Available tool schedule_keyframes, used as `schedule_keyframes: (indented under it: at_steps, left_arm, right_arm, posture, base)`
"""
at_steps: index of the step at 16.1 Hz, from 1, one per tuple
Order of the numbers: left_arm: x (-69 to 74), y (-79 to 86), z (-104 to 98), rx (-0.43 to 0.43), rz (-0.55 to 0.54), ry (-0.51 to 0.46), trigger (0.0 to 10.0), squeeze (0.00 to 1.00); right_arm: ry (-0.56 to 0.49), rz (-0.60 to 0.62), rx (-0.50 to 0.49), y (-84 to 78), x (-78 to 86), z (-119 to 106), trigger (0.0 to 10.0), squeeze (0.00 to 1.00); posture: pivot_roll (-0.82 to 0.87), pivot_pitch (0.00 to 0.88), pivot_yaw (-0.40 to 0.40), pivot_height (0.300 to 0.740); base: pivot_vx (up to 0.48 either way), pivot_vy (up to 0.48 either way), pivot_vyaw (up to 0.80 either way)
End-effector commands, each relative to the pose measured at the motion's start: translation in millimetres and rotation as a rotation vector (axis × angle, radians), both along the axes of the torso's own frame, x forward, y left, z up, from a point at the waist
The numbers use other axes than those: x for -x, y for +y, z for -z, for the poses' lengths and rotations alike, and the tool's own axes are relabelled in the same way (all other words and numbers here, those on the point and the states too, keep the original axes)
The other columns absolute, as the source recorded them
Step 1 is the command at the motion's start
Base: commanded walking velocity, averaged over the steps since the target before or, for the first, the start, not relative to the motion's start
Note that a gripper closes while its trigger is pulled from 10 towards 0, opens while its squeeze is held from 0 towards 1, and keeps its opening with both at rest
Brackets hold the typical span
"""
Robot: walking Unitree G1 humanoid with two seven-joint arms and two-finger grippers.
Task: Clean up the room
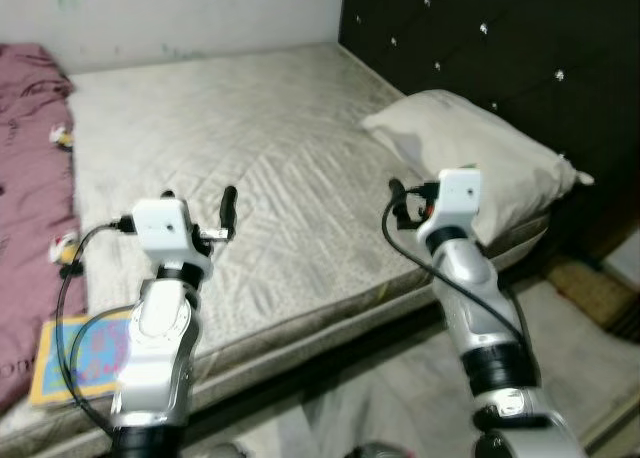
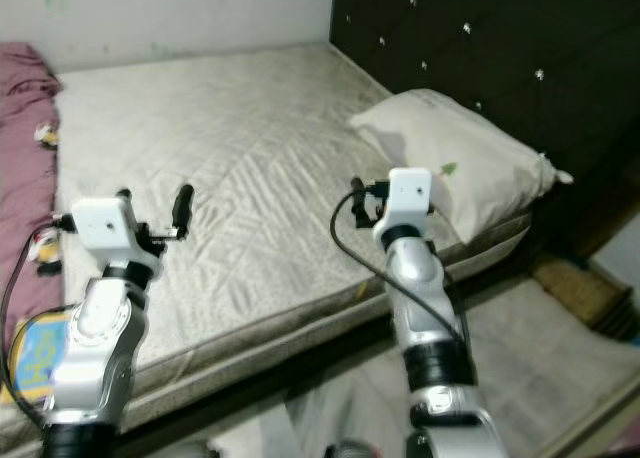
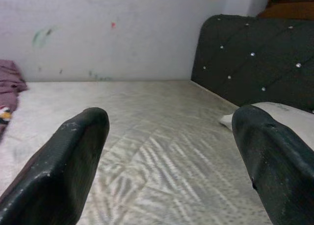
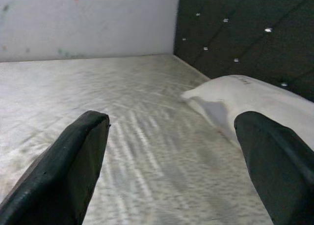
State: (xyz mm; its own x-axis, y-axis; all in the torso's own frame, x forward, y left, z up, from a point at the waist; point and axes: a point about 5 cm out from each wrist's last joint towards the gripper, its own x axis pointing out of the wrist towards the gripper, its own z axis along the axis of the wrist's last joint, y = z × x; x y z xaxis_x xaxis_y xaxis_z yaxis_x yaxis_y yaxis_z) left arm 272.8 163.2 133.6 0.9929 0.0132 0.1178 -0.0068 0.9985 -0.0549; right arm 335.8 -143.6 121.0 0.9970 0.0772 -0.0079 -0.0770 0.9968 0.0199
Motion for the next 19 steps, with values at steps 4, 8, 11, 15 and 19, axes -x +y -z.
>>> schedule_keyframes:
  at_steps: [4, 8, 11, 15, 19]
  left_arm:
    - [0.2, 3.0, -1.1, 0.007, -0.022, 0.002, 10.0, 0.0]
    - [0.6, 1.4, -0.7, 0.004, -0.015, 0.002, 10.0, 0.0]
    - [0.1, 0.0, -0.6, 0.004, -0.01, 0.004, 10.0, 0.0]
    - [0.7, 0.7, -2.9, -0.002, -0.018, -0.015, 10.0, 0.0]
    - [-0.5, 3.8, -1.7, -0.036, -0.063, -0.004, 10.0, 0.0]
  right_arm:
    - [-0.009, -0.03, -0.001, 4.9, -2.8, -5.5, 10.0, 0.0]
    - [-0.009, -0.035, 0.007, 5.0, -2.1, -4.8, 10.0, 0.0]
    - [-0.022, -0.063, 0.027, 8.0, -1.2, -5.9, 10.0, 0.0]
    - [-0.043, -0.086, 0.052, 11.1, -0.3, -8.2, 10.0, 0.0]
    - [-0.039, -0.094, 0.054, 12.7, 0.1, -6.3, 10.0, 0.0]
  posture:
    - [-0.01, 0.0, -0.04, 0.74]
    - [-0.02, 0.0, -0.038, 0.74]
    - [-0.02, 0.0, -0.035, 0.74]
    - [-0.02, 0.0, -0.035, 0.74]
    - [-0.01, 0.0, -0.04, 0.74]
  base:
    - [0.0, 0.458, 0.0]
    - [0.0, 0.458, 0.0]
    - [0.0, 0.458, 0.0]
    - [0.0, 0.114, 0.54]
    - [0.0, 0.0, 0.8]
